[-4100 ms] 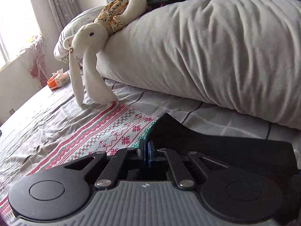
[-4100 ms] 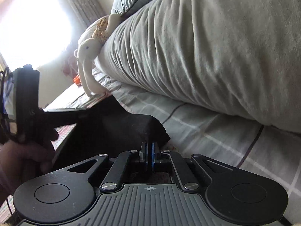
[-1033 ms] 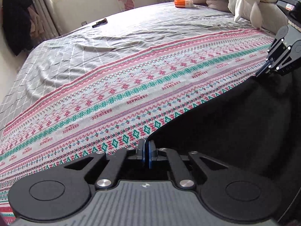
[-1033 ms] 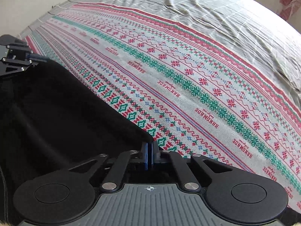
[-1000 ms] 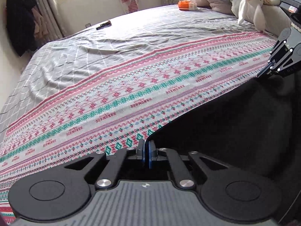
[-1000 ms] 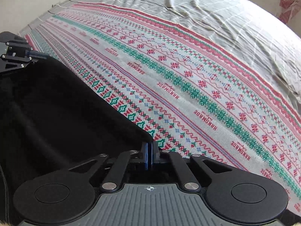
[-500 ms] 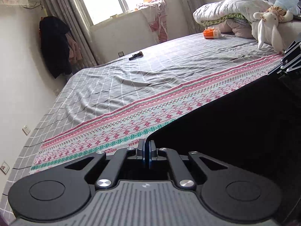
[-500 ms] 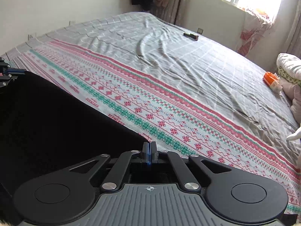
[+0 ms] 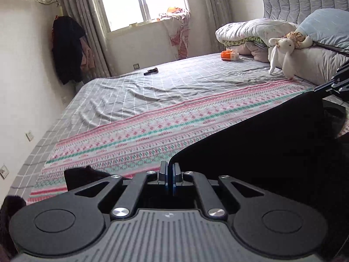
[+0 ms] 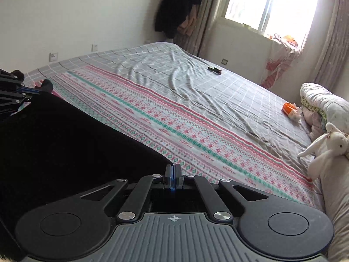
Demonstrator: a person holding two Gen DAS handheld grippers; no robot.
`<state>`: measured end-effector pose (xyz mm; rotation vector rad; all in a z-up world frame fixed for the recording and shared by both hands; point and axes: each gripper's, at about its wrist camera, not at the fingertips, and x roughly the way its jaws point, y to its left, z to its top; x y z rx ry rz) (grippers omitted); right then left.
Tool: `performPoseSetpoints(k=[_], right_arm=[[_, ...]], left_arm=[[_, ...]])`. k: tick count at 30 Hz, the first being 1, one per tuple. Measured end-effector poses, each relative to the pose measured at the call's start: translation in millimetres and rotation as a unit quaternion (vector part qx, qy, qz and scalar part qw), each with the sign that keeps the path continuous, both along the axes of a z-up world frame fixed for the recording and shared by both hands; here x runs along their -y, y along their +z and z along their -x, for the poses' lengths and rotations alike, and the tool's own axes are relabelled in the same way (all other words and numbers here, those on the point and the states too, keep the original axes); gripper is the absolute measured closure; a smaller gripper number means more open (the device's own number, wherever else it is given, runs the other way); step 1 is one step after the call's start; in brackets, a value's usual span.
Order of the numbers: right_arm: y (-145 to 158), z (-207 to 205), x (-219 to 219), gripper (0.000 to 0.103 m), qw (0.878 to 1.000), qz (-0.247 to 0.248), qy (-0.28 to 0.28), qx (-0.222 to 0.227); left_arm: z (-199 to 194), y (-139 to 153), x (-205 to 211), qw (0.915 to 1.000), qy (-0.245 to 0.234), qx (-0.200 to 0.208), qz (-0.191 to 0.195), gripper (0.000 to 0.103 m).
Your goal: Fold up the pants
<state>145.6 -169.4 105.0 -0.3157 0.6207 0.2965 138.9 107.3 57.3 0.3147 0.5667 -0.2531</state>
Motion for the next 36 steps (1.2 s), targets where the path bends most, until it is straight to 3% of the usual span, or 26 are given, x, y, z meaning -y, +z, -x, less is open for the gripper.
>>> performPoseSetpoints(k=[6,13,19,22,25,27,29,31,33,34,36], right_arm=[[-27,63,3,0.103,0.999,-0.03,-0.017,-0.031],[-74,108,-2,0.103,0.996,-0.036,-0.026,-0.084],[-114,121,-15,0.103,0.988,0.009,-0.033,-0.149],[-125,121,-20,0.103,0.983,0.015,-0.034,-0.181],[-125,124,-25,0.103,0.983,0.016,-0.038,-0.177],[-122,124,-21,0.094,0.981,-0.013,-0.042,-0.187],[-121,127,-16,0.094,0.98,-0.033,-0.042,-0.194],[-117,130,-11,0.093,0.979,-0.045,-0.046,-0.194],[-112,135,-6,0.076,0.978,-0.061,-0.052,-0.191],[-110,138,-4,0.069,0.978,-0.071,-0.057,-0.189],[-107,139,1,0.045,0.976,-0.092,-0.065,-0.186]], left_arm=[[40,-19,-8,0.9953,0.016,-0.092,0.024,0.076],[65,-55,-15,0.9819,0.046,-0.177,0.048,0.076],[77,-99,-16,0.9738,0.067,-0.208,0.062,0.076],[80,-95,-9,0.9801,0.061,-0.185,0.039,0.075],[85,-99,-10,0.9814,0.056,-0.179,0.04,0.072],[91,-103,-12,0.9826,0.057,-0.171,0.044,0.066],[100,-103,-11,0.9839,0.052,-0.165,0.045,0.05],[110,-101,-12,0.9847,0.047,-0.159,0.054,0.042],[123,-97,-20,0.9849,0.049,-0.151,0.068,0.036],[125,-94,-24,0.9849,0.053,-0.146,0.076,0.028],[132,-88,-36,0.9846,0.069,-0.128,0.097,0.014]])
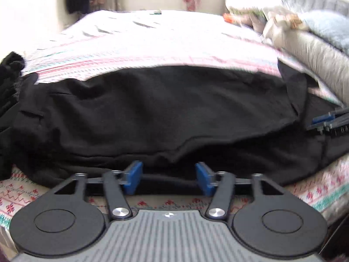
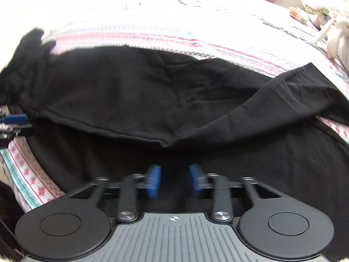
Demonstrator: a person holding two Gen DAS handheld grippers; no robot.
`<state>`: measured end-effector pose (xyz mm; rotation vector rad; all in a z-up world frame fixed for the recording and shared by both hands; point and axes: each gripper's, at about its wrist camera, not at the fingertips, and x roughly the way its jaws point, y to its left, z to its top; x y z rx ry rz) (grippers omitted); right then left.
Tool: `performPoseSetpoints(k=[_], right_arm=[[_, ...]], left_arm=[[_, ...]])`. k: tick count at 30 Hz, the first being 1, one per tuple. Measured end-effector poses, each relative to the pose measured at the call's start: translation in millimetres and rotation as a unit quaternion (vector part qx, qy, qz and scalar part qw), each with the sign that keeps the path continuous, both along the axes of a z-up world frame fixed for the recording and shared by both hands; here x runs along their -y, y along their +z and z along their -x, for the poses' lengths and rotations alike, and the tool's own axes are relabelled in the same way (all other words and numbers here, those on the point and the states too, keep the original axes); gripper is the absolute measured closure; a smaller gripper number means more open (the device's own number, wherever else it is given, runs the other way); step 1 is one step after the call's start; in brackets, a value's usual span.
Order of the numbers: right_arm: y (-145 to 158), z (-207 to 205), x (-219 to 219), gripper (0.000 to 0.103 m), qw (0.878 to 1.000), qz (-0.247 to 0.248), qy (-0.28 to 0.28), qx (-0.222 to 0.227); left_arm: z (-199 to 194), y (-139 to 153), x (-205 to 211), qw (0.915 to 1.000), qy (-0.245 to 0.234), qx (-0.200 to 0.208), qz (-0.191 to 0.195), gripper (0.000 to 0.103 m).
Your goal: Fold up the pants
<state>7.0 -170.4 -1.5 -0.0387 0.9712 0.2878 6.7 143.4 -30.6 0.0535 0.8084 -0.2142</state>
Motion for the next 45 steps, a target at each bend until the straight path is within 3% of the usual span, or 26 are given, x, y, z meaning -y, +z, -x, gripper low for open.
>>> performPoseSetpoints(k=[2,7,9,13,18,22,29,34,38,41,45], right_arm=[[2,1,3,0.039,1.0,-0.019,-0.009,0.0],[1,-4,9,0.032,0.997,-0.064,-0.046,-0.016],[0,-7,16,0.031,0.994,-0.084,-0.071,-0.023],[-6,-19,34,0.031,0.983,-0.115,-0.135,-0.038],[-11,-32,47,0.031,0.975,-0.104,-0.195,-0.031],[-14,-39,42,0.031,0.974,-0.099,-0.2,-0.032],[-15,-40,24,0.031,0.981,-0.089,-0.17,-0.039],[-15,-43,14,0.032,0.981,-0.088,-0.166,-0.039],[-18,-46,16,0.033,0.976,-0.103,-0.187,-0.046],[-20,-49,19,0.042,0.97,-0.124,-0.205,-0.05],[-21,-50,18,0.08,0.967,-0.119,-0.22,-0.045]], left_arm=[[2,2,-7,0.9994,0.027,0.016,0.01,0.005],[-7,6,-35,0.9921,0.121,0.019,0.028,0.002],[-12,6,-52,0.9831,0.177,0.005,0.047,0.002],[-18,5,-88,0.9561,0.282,0.001,0.081,0.004],[-18,5,-120,0.931,0.331,-0.002,0.154,0.021],[-11,14,-139,0.9178,0.346,0.014,0.194,0.032],[-20,10,-148,0.912,0.358,0.005,0.2,0.036],[-36,6,-144,0.9245,0.341,0.01,0.171,0.044],[-48,-1,-137,0.932,0.338,-0.009,0.13,0.053],[-53,-7,-138,0.9272,0.351,-0.023,0.128,0.055],[-52,-3,-140,0.9236,0.363,-0.008,0.122,0.062]])
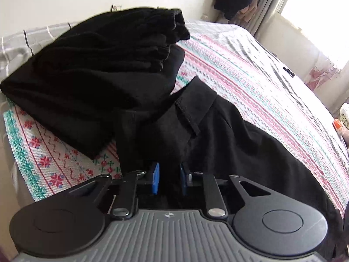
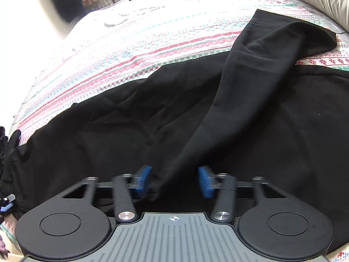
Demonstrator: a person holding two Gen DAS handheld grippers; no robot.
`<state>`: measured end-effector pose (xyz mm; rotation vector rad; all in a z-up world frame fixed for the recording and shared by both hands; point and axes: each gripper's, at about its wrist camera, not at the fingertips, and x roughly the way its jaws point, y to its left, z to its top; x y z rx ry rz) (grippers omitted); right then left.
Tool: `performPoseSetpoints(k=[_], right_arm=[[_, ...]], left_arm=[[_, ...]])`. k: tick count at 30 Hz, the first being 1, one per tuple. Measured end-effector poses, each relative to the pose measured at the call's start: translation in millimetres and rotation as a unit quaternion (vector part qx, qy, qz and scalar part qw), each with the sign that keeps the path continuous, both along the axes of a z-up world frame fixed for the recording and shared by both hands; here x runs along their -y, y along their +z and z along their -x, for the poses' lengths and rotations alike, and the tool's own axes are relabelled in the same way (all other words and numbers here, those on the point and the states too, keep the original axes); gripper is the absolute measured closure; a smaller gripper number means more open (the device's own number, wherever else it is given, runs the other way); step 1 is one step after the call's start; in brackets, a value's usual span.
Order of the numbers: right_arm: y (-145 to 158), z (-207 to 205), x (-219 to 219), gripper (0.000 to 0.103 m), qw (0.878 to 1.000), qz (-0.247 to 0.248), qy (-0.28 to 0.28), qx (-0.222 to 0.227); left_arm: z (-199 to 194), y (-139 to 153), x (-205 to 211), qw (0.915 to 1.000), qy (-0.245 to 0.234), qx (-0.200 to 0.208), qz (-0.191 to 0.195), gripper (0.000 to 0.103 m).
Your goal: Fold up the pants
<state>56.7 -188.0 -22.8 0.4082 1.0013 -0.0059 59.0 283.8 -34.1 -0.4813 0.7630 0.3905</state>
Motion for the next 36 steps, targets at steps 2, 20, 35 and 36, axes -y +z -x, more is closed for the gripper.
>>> performPoseSetpoints(k=[2,20,35,36], right_arm=[[1,3,1,0.092,1.0,0.01,-0.017,0.007],[49,78,-15,0.1,0.994,0.015,0.067,0.087],[2,105,-37,0.099,0.987,0.046,0.152,0.023],[4,105,-36,0.092,0.987,0.044,0.156,0.021]], left_arm=[[2,8,3,0.9998,-0.002,0.014,-0.014,0.065],[38,31,-23,0.9986,0.0,0.052,-0.004,0.072],[34,14,-29,0.9985,0.04,-0.031,0.021,0.069],[34,15,-28,0.9986,0.039,-0.029,0.019,0.067]])
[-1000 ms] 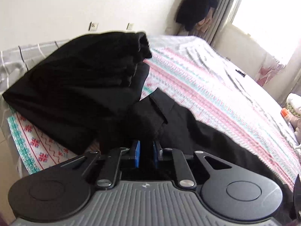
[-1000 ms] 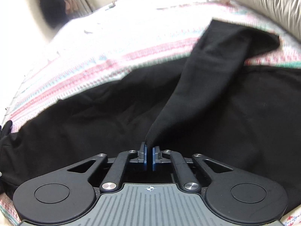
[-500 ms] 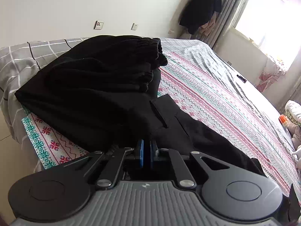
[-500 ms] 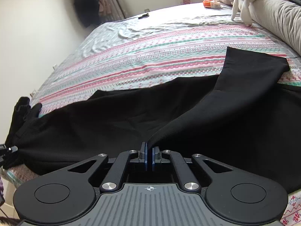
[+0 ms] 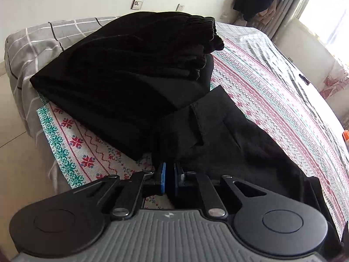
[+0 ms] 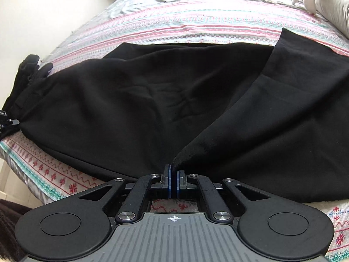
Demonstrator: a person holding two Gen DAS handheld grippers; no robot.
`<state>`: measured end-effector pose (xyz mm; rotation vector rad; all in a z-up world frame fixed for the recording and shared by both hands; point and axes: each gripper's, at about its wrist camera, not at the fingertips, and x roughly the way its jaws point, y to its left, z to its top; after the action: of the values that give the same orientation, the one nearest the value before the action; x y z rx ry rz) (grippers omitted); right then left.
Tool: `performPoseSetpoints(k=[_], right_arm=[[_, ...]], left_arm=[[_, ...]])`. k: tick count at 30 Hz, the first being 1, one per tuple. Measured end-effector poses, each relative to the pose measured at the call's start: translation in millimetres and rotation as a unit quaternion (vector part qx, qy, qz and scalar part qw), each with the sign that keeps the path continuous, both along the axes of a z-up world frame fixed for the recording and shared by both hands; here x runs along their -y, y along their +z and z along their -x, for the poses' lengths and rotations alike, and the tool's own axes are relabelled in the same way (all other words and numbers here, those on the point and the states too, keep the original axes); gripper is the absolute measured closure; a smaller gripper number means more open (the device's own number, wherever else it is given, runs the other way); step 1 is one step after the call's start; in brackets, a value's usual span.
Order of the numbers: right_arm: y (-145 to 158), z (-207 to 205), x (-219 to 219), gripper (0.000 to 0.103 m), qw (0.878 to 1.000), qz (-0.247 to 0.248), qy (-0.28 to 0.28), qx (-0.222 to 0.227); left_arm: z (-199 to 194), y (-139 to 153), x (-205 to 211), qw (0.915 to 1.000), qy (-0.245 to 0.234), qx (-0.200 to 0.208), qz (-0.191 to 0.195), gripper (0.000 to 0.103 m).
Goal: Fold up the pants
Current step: 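Hold the fabric with both tools and pull it taut, then open both tools and release the black pants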
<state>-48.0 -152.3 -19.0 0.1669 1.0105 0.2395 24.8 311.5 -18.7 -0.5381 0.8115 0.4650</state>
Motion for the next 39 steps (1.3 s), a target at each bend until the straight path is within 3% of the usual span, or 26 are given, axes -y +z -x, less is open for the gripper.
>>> performPoseSetpoints(k=[4,6,8,11,14,22,26,34,39], right_arm=[[12,-6,12,0.082,1.0,-0.008,0.014,-0.012],[19,-7,25,0.056,1.0,-0.007,-0.004,-0.003],[23,-7,39,0.045,1.0,-0.002,-0.03,0.009],[26,-11,58,0.045,0.998,0.005,-0.064,0.012],[25,-15,76,0.04,0.996,0.003,-0.093,0.006],[23,-28,113,0.03,0.989,0.029,-0.146,0.012],[23,-32,132,0.024,0.986,0.045,-0.162,0.015],[20,-39,172,0.017,0.98,0.077,-0.181,0.013],[19,-46,190,0.017,0.975,0.095,-0.199,0.009]], left_arm=[[3,7,13,0.9995,-0.005,0.002,-0.032,0.045],[7,13,21,0.9993,-0.013,0.007,-0.035,0.035],[12,18,28,0.9992,-0.024,0.019,-0.027,0.026],[20,24,40,0.9981,-0.046,0.039,-0.011,0.016],[23,28,55,0.996,-0.074,0.05,0.0,0.014],[1,27,124,0.9848,-0.169,0.038,0.014,0.007],[-13,24,171,0.9738,-0.224,0.031,0.017,0.003],[-29,11,274,0.9449,-0.324,0.039,-0.019,0.0],[-45,-1,338,0.9099,-0.413,0.03,-0.031,0.0]])
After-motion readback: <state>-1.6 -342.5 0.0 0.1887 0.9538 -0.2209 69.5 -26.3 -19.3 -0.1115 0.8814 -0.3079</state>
